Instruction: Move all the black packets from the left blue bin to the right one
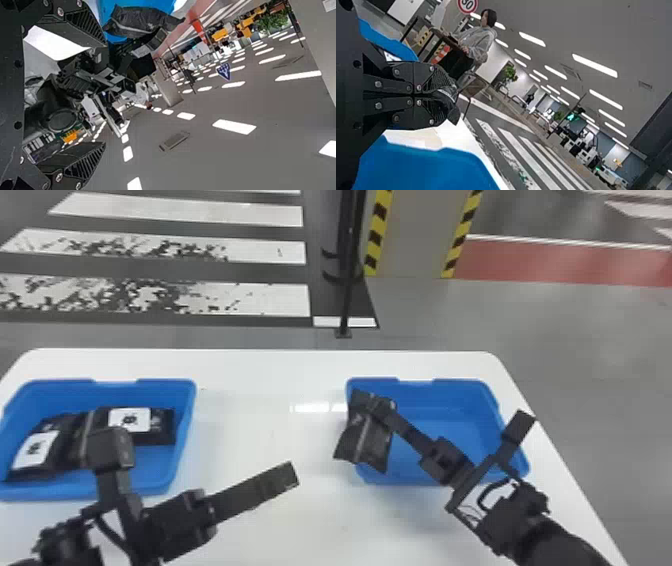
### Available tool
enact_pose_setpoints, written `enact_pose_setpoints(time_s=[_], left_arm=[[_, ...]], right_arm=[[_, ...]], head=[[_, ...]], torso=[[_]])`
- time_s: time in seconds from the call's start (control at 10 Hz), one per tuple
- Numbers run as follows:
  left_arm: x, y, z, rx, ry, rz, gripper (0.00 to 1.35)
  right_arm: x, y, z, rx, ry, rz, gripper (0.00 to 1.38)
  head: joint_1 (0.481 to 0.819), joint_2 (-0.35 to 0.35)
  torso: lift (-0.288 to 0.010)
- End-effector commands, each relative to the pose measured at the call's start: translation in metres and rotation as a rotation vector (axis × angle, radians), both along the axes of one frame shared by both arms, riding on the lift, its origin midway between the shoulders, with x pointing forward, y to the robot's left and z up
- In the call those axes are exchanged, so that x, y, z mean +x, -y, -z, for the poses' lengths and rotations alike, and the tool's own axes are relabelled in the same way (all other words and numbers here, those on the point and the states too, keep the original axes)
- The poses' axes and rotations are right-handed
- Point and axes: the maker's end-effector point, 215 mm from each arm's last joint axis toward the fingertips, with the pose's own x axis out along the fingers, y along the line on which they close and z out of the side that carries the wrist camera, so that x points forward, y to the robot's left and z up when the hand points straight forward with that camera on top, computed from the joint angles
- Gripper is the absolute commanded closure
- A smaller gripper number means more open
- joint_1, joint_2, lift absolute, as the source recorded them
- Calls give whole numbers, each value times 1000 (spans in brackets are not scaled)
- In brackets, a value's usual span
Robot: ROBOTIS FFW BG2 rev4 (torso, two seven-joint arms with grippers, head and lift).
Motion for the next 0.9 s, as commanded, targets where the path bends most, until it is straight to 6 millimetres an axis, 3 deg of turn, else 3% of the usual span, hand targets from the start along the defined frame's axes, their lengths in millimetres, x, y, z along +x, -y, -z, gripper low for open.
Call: enact_pose_setpoints(time_s=[0.0, 0.1, 0.2, 0.3, 0.4, 0.5, 0.6, 0.8], left_arm=[[0, 0, -2, -5, 1, 1, 167], [1, -1, -2, -4, 4, -1, 167], [1, -1, -2, -3, 5, -5, 167], [1, -3, -1, -3, 2, -11, 167], [1, -5, 1, -2, 0, -18, 167], [1, -7, 1, 1, 1, -21, 167], [2, -9, -1, 3, 10, -28, 167], [32, -43, -1, 122, 101, -153, 167]], right_arm=[[26, 29, 19, -59, -30, 51, 1273], [43, 63, 19, -123, -6, 129, 1237], [53, 99, 13, -192, 24, 204, 1050], [55, 127, 5, -253, 57, 260, 647], [49, 135, 7, -301, 65, 277, 314], [41, 132, 12, -323, 62, 274, 93], [32, 131, 7, -371, 97, 287, 85], [3, 125, -2, -450, 163, 326, 119]], head=[[695, -139], [695, -156], [695, -185], [695, -225], [695, -246], [695, -277], [695, -286], [695, -283]], torso=[[-140], [-140], [-140], [-140], [-140], [-140], [-140], [-140]])
